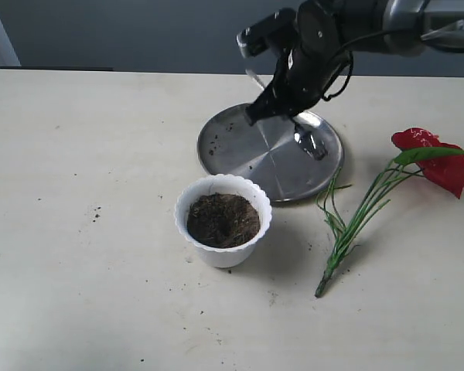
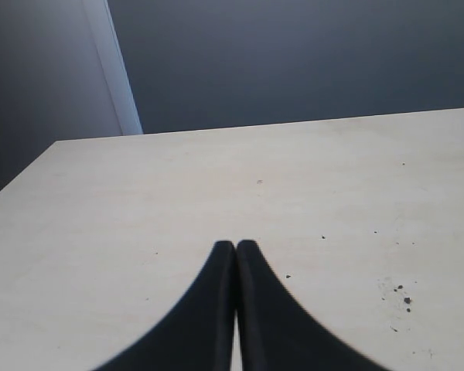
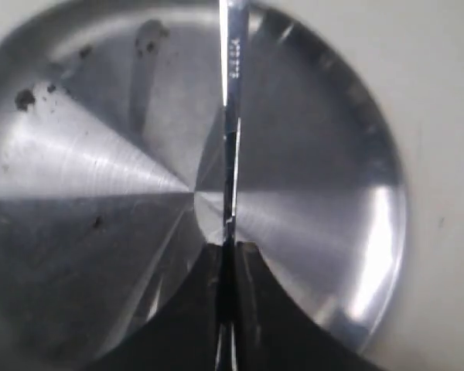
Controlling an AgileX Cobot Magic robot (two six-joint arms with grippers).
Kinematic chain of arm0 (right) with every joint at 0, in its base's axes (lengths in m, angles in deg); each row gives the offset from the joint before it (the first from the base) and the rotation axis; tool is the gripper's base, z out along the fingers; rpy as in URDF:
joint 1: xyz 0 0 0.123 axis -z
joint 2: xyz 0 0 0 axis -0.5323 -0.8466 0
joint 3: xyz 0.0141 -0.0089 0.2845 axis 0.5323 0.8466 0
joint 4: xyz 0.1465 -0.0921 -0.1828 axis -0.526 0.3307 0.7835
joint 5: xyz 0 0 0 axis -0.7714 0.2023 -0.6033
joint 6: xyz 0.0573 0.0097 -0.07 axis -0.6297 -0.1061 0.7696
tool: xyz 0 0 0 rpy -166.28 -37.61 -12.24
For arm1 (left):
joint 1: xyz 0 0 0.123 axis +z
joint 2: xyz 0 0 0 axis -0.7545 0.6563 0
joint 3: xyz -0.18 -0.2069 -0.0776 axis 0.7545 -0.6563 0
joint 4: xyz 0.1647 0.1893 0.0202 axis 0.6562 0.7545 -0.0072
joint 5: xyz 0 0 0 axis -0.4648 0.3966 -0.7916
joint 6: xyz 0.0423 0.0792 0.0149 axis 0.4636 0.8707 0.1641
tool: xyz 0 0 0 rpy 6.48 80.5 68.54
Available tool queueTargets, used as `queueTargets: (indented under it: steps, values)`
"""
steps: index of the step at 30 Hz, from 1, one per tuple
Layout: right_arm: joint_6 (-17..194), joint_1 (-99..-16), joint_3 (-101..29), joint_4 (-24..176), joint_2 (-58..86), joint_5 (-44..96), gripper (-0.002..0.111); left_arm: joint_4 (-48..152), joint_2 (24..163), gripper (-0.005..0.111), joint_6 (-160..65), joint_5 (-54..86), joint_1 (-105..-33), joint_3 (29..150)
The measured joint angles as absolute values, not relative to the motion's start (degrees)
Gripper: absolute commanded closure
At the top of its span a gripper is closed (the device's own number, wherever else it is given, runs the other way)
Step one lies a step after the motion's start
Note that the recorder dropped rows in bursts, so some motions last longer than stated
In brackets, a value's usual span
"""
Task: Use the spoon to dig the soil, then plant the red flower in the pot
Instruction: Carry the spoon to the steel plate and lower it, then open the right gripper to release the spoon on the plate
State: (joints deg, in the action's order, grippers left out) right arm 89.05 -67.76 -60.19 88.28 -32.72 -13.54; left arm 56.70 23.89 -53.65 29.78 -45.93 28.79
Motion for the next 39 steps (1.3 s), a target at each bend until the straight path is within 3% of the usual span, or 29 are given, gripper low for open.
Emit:
queueTargets:
  steps: [14, 20, 24, 31, 39]
  values:
    - [92.1, -67.8, -61.1, 84.6, -40.2, -11.7, 0.108, 56.7, 23.9, 0.106, -53.7, 29.8, -45.9, 28.8]
    - [92.2, -67.8, -61.2, 84.6, -41.2, -11.1, 0.085, 56.7, 23.9, 0.106, -53.7, 29.8, -45.9, 28.8]
    - [92.1, -67.8, -61.3, 84.1, -41.2, -11.7, 0.084, 56.7, 23.9, 0.106, -53.7, 29.8, -45.9, 28.8]
    - [88.4, -67.8, -60.7, 77.3, -29.2, -21.7, 0.085, 56.7, 23.9, 0.106, -53.7, 29.8, -45.9, 28.8]
    - [77.8, -67.8, -46.0, 78.1, -10.3, -21.4, 0.085, 56.7, 23.9, 0.106, -53.7, 29.8, -45.9, 28.8]
